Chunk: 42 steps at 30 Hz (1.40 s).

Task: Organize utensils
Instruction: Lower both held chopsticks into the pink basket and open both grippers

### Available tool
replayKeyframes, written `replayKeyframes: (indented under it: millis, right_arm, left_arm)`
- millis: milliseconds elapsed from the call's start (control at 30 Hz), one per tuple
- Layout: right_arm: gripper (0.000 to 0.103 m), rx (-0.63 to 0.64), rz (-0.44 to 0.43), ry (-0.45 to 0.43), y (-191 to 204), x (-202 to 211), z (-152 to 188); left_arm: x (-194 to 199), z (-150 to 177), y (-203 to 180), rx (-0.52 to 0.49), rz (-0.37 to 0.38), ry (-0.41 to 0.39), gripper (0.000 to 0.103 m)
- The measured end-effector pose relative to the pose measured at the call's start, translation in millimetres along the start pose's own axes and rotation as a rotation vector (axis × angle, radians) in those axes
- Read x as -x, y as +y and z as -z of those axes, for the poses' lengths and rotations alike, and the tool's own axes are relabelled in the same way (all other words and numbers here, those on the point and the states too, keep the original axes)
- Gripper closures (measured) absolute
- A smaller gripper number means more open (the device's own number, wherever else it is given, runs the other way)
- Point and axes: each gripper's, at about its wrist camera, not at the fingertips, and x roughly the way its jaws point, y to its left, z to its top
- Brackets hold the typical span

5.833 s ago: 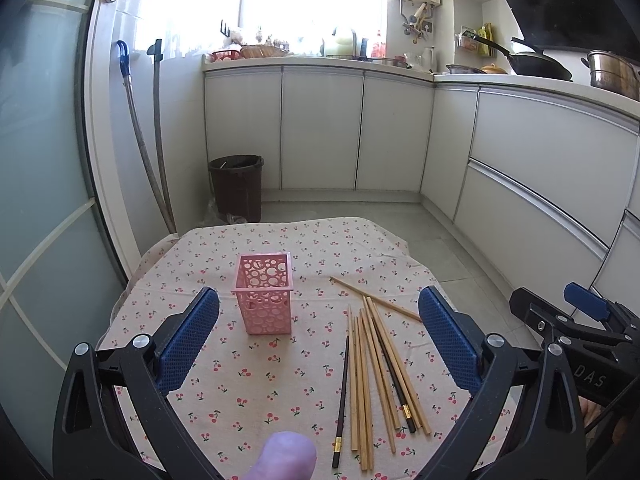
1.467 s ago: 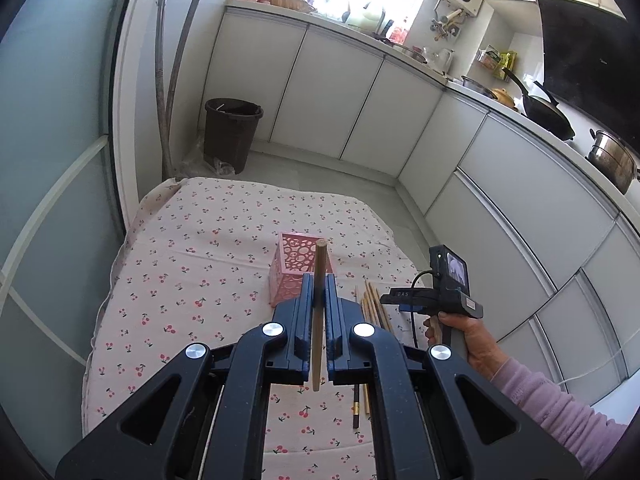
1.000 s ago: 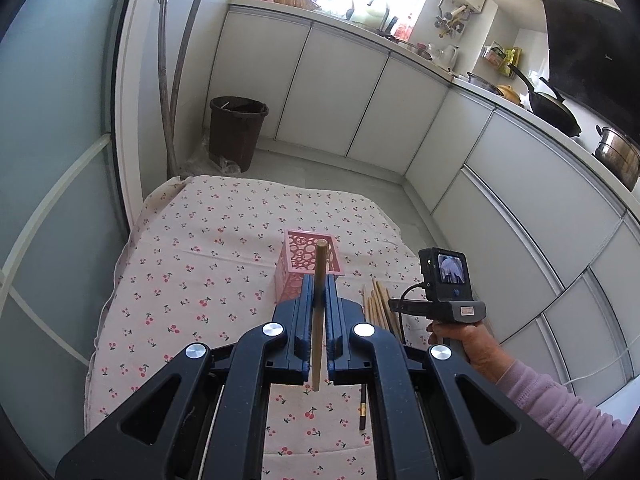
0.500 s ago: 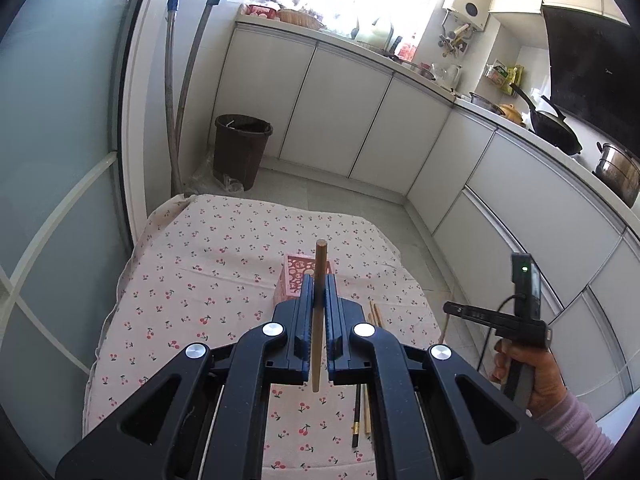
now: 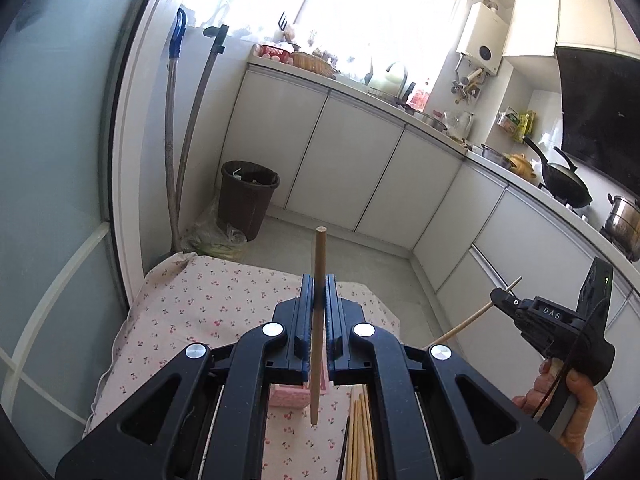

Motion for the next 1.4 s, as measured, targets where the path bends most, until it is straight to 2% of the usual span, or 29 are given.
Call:
replayKeyframes:
  millis: [200, 367, 500, 567, 700, 800, 1033, 1300, 1367, 1400]
  right_arm:
    - [0.097, 0.014, -0.012, 0.003, 19.8, -36.0, 0.6]
    - [0.097, 0.062, 0.011, 0.048, 25.8, -71.7, 15.0]
    - [0.090, 0.062, 0.015, 0.107, 21.9, -93.8, 26.8]
    - [0.087, 0.070, 0.027, 0.109, 22.3, -92.5, 28.2]
    - [0.067, 0.071, 0.050, 0.074, 21.4, -72.7, 24.7]
    - [0.063, 0.069, 0.078, 0.059, 15.9, -54.7, 22.5]
    - [0.040, -0.005, 0.155, 0.043, -16.0, -22.2, 32.0]
    - [0.038, 0.025, 0.200, 0.102, -29.6, -23.4, 51.3]
    - [0.038, 0.057, 0.209, 0.095, -25.5, -21.7, 51.8]
    - [0.038, 0.073, 0.211, 0.091, -23.8, -20.3, 51.4]
  left_arm:
    - [-32.5, -8.1, 7.1, 0.031, -0.011, 0.008, 0.098]
    - [-44.3, -6.7, 14.1, 0.041, -0.015, 0.025, 0.098]
    - [-45.5, -8.4, 14.4, 0.041, -0.013, 0.025, 0.098]
    - [-45.7, -9.4, 14.1, 0.039, -0.015, 0.023, 0.098]
    - [-47.9, -10.8, 14.9, 0.052, -0.015, 0.027, 0.098]
    - [-50.5, -11.3, 13.6, 0.057, -0.015, 0.032, 0.098]
    - [-61.2, -6.2, 14.5, 0.083, -0.025, 0.044, 0.098]
    - [-97.2, 5.7, 22.9, 0.149, -0.037, 0.068, 0.097]
    - [-110.2, 11.2, 25.8, 0.153, -0.069, 0.105, 0.091]
    - [-113.3, 13.7, 29.0, 0.161, -0.082, 0.117, 0.080]
